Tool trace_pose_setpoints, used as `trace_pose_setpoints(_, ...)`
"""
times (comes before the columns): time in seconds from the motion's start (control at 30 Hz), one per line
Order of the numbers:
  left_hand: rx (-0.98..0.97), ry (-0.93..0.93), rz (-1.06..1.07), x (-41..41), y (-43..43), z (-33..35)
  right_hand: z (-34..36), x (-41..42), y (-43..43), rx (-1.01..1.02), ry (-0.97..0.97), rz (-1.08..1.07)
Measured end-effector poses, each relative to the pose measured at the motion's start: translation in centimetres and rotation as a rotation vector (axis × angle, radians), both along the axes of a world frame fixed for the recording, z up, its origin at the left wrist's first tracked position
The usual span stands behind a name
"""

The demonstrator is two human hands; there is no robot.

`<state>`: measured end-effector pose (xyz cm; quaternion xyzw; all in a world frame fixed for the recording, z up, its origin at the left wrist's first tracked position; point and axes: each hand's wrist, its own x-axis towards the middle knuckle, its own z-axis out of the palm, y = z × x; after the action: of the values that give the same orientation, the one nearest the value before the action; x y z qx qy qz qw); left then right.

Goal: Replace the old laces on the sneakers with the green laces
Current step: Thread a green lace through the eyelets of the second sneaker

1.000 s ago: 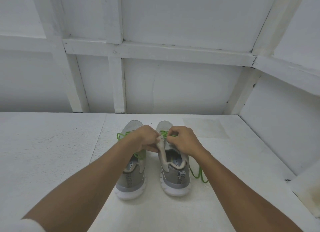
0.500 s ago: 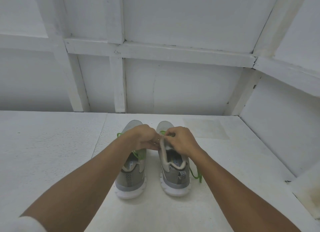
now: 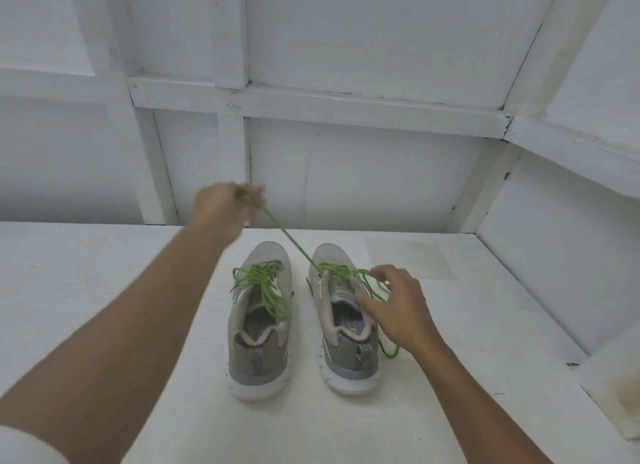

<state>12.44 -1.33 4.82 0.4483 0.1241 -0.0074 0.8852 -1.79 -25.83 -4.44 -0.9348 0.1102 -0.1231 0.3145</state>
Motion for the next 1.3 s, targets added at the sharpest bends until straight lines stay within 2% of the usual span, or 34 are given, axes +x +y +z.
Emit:
trace_pose_setpoints(0.03,-0.201,-0.012,0.078,0.5,1.1,1.1,-0.3,-0.6,-0.2,0.055,-0.01,-0.034)
trace_pose_setpoints(0.07,-0.221,-0.037,0.113,0.8,1.6,1.9,-0.5,-1.1,-0.3,0.117,-0.011,-0.063)
trace_pose_setpoints(0.1,-0.111,-0.075,0.106,0.9,1.5,2.2,-0.6,-1.4,-0.2,0.175,-0.009,-0.086)
trace_pose_setpoints(0.17,0.339,-0.16,-0.045,-0.1,-0.4,1.2,-0.9,-1.6,0.2,0.244,-0.003,-0.101)
trace_pose_setpoints(0.27,1.272,-0.303,-0.589,-2.4,-5.0,-3.7,-1.2,-1.6,1.0,0.277,0.005,-0.092)
trace_pose_setpoints(0.3,1.53,-0.358,-0.725,-3.0,-6.1,-5.3,-1.2,-1.5,1.2,0.287,0.006,-0.092)
trace_pose_setpoints(0.33,1.715,-0.404,-0.794,-3.4,-6.8,-6.3,-1.2,-1.5,1.3,0.292,0.004,-0.094)
trace_pose_setpoints(0.4,1.91,-0.426,-0.809,-3.3,-7.3,-6.2,-1.1,-1.7,1.2,0.296,0.0,-0.099)
trace_pose_setpoints(0.5,1.997,-0.441,-0.608,-1.1,-5.2,-3.1,-1.2,-1.8,1.2,0.321,0.001,-0.109)
trace_pose_setpoints(0.6,1.891,-0.345,-0.178,1.8,-1.5,1.6,-1.3,-1.8,1.3,0.348,0.005,-0.121)
trace_pose_setpoints(0.67,1.841,-0.296,-0.043,2.3,-0.4,3.2,-1.2,-1.7,1.4,0.353,0.006,-0.123)
trace_pose_setpoints(0.73,1.778,-0.37,-0.128,1.3,-1.2,2.7,-1.2,-1.7,1.4,0.35,0.012,-0.127)
trace_pose_setpoints(0.8,1.748,-0.511,-0.39,-0.6,-3.3,0.3,-1.2,-1.7,1.5,0.351,0.016,-0.126)
trace_pose_setpoints(0.87,1.823,-0.541,-0.689,-2.6,-5.7,-2.9,-1.1,-1.8,1.4,0.353,0.022,-0.126)
trace_pose_setpoints(0.93,1.999,-0.509,-0.822,-3.4,-7.1,-5.7,-1.1,-1.8,1.4,0.352,0.024,-0.124)
trace_pose_setpoints(1.0,2.113,-0.511,-0.801,-3.5,-7.4,-6.8,-1.1,-1.9,1.4,0.35,0.022,-0.125)
trace_pose_setpoints(1.3,2.118,-0.54,-0.616,-1.6,-5.2,-3.1,-1.0,-1.9,1.4,0.355,0.019,-0.133)
